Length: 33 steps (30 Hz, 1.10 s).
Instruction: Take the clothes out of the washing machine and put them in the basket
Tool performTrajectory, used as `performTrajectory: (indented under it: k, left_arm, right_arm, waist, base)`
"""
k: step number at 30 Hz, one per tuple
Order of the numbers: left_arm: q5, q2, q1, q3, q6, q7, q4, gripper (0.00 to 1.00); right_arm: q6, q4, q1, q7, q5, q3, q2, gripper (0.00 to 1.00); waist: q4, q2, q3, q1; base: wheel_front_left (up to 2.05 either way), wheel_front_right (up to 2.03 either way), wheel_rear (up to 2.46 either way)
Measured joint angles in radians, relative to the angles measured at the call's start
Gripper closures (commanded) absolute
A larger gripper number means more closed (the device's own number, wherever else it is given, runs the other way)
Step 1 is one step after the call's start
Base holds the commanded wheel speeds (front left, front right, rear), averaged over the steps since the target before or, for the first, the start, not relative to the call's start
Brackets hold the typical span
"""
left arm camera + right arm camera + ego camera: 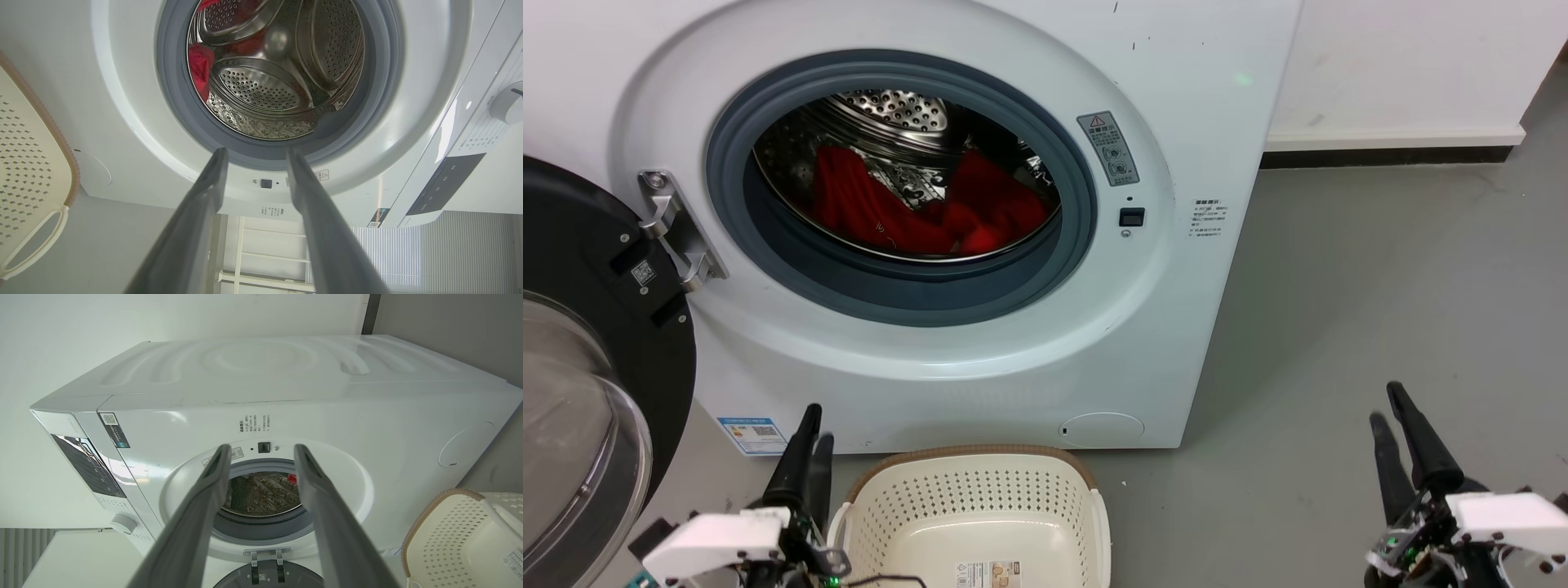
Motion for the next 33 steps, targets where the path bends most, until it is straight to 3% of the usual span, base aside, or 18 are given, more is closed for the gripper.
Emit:
performTrajectory:
  k: [8,14,22,33]
  left_arm:
    - [0.022,-0.002,0.04,-0.006,0.0,-0.048,-0.002,0.0]
    - [0.102,-0.002,0.042,0.024,0.0,-0.079,0.0,0.0]
    - [0.216,-0.002,0.041,0.091,0.0,-0.109,-0.008,0.0]
    - [0.427,-0.002,0.036,0.174,0.032,-0.155,-0.1,0.0]
  right_arm:
    - [0.0,-0.003,0.031,-0.047,-0.019,0.014,0.003,0.0]
    - [0.0,-0.017,0.035,-0.08,-0.084,-0.002,0.003,0.0]
    - [0.0,-0.018,0.035,-0.11,-0.233,-0.043,0.003,0.0]
    - [0.0,-0.149,0.031,-0.154,-0.582,-0.034,0.003,0.0]
  waist:
    - [-0.001,0.0,0.001,0.0]
    - [-0.002,0.0,0.001,0.0]
    - [-0.004,0.0,0.001,0.0]
    - [-0.007,0.0,0.007,-0.0001]
  base:
    - [0.0,0.0,0.0]
    - [0.0,0.0,0.0]
    - [0.0,0.0,0.0]
    - [0.0,0.0,0.0]
